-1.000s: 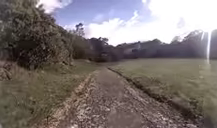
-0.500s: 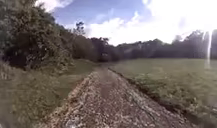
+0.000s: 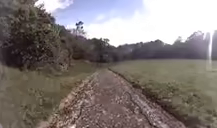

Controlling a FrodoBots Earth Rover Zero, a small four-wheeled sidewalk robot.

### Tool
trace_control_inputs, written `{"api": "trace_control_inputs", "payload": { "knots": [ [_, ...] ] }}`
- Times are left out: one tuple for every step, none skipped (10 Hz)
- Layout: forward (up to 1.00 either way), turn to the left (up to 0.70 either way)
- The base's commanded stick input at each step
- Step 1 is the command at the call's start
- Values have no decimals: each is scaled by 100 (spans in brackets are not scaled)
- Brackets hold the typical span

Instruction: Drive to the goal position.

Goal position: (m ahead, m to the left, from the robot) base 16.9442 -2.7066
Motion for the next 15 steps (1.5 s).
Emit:
{"api": "trace_control_inputs", "payload": {
  "knots": [
    [70, 0],
    [70, 0],
    [70, 0],
    [70, 0],
    [70, 0],
    [70, 0],
    [70, 0],
    [70, 0],
    [70, 0],
    [70, 0],
    [70, 0],
    [70, 0],
    [70, 0],
    [70, 0],
    [70, 0]
  ]
}}
